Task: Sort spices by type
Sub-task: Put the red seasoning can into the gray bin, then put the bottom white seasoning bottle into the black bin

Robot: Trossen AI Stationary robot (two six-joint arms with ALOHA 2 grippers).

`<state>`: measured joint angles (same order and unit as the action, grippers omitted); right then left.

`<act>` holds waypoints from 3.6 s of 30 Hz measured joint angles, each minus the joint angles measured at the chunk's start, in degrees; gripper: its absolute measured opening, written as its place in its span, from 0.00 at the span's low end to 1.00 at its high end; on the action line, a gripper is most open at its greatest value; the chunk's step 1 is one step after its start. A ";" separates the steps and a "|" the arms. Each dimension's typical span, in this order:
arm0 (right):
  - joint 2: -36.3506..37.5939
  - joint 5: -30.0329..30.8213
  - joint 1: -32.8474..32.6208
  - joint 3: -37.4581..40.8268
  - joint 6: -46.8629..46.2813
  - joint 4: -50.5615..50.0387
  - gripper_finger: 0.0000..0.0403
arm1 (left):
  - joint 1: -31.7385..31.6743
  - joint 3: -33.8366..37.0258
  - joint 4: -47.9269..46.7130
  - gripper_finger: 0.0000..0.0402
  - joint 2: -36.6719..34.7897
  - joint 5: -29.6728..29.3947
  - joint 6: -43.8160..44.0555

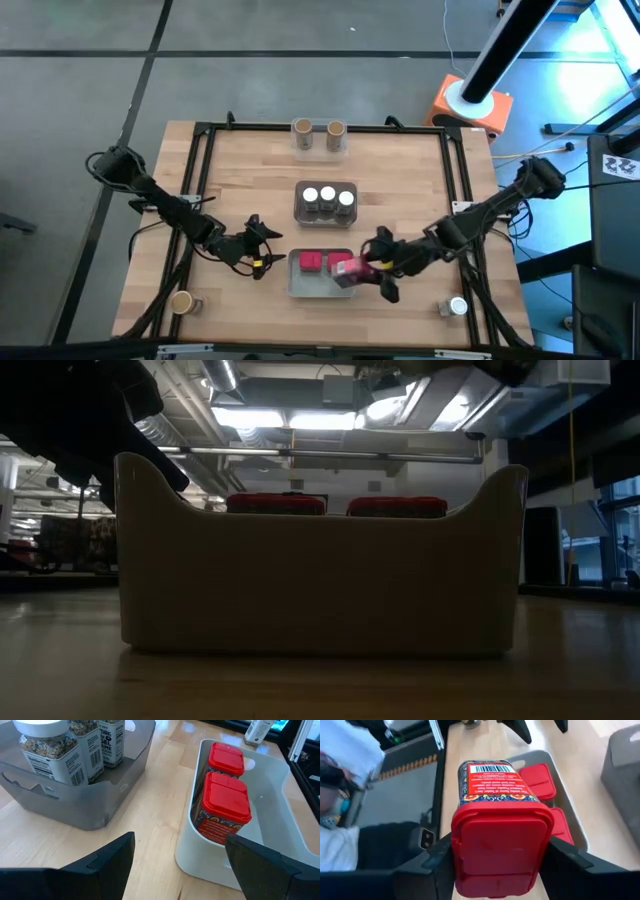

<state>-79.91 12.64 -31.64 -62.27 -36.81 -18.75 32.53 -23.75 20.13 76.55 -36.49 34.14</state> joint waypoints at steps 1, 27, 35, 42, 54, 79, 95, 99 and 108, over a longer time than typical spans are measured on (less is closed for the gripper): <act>-0.85 -0.41 0.39 -0.85 1.13 -0.50 0.55 | 0.00 0.00 -0.02 0.73 0.00 -0.01 -0.01; -29.34 -5.33 3.70 -40.51 13.57 -43.89 0.55 | 0.00 0.00 -0.30 0.73 0.00 -0.20 -0.04; -32.27 -6.19 3.74 -40.56 15.09 -43.06 0.55 | 0.00 0.00 -0.42 0.73 0.00 -0.20 -0.03; -35.79 -6.25 4.83 -40.56 16.12 -43.42 0.55 | 0.00 0.00 -0.63 0.73 0.00 -0.20 -0.02; -38.88 -7.15 5.09 -40.54 16.16 -44.05 0.56 | 0.00 0.00 -1.23 0.73 0.00 -0.20 0.39; -36.10 -10.76 4.60 -46.00 14.12 -48.40 0.65 | 0.00 0.00 -1.26 0.73 0.00 -0.18 0.59; -32.33 -0.80 -4.89 -47.68 5.76 -58.90 0.66 | 0.04 0.00 -1.26 0.73 0.02 -0.17 0.58; -32.31 0.93 -6.56 -47.66 0.74 -61.54 0.67 | 0.04 0.00 -1.15 0.73 0.02 -0.17 0.58; -32.31 7.30 -9.85 -47.66 -9.82 -67.57 0.87 | 0.04 0.00 -1.10 0.73 0.02 -0.17 0.58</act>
<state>-112.22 19.95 -41.48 -109.93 -46.63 -86.32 32.58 -23.75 19.04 76.58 -36.67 34.72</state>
